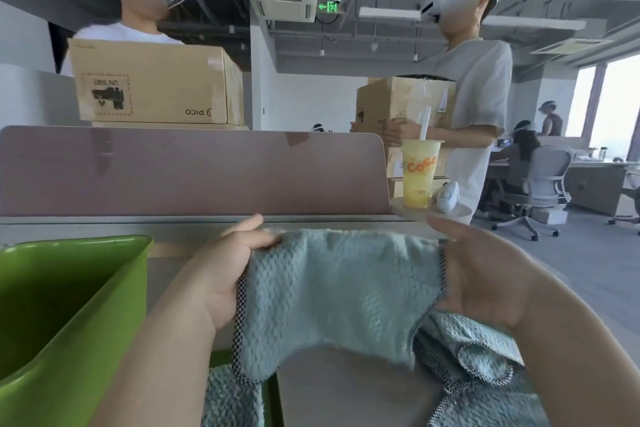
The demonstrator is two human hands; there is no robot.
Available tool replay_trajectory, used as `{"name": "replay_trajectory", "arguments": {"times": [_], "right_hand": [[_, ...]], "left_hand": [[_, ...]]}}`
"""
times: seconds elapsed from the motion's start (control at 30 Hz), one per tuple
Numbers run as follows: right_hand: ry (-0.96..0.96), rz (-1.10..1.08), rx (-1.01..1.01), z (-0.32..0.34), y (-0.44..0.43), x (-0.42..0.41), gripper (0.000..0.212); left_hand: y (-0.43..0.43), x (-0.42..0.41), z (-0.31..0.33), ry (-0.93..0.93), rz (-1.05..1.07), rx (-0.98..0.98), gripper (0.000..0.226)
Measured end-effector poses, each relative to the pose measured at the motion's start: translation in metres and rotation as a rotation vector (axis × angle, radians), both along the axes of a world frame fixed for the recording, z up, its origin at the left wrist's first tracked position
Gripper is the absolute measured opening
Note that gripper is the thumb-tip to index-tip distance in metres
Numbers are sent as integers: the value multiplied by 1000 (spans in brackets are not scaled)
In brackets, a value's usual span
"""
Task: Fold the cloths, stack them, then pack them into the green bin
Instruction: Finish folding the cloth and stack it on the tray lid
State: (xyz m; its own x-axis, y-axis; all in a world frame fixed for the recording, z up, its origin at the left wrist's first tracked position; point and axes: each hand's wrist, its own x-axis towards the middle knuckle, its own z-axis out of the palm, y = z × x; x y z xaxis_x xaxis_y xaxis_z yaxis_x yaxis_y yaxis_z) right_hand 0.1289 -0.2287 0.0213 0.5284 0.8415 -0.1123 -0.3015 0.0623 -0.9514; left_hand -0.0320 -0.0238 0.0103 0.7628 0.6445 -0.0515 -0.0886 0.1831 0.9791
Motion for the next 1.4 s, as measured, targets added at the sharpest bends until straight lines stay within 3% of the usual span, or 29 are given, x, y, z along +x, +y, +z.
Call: {"name": "replay_trajectory", "arguments": {"times": [0.07,0.13,0.17,0.23,0.4,0.47,0.57,0.67,0.83,1.0,1.13,1.3,1.4], "right_hand": [[-213,89,-199,-1,-3,-5,36],[-273,20,-236,0,-2,-6,22],[-270,-60,-208,1,-1,-7,13],[-230,-197,-123,0,0,-1,19],[-138,-191,97,4,-3,8,26],[-172,-109,130,5,-7,10,35],[-289,-12,74,1,-11,11,65],[-333,-66,42,5,-12,7,47],[-465,-165,16,9,-18,1,49],[-560,-295,-47,12,-25,2,45],[-592,-382,-28,13,-29,6,35],[-569,-420,43,14,-29,7,14],[-575,-451,70,13,-28,8,13]], "left_hand": [[2,0,1,-53,162,68,56],[4,0,0,-54,273,190,48],[7,2,-3,-28,320,284,42],[7,2,-6,27,399,426,28],[11,-1,-7,24,437,435,3],[14,-3,-6,15,478,403,4],[14,-4,-5,-18,488,337,7],[13,-5,-1,-34,459,255,10],[4,-15,9,-103,294,218,2],[6,-28,15,-199,38,233,48],[10,-27,14,-200,84,396,54],[8,-24,14,-155,272,667,30],[6,-23,15,-125,370,810,22]]}}
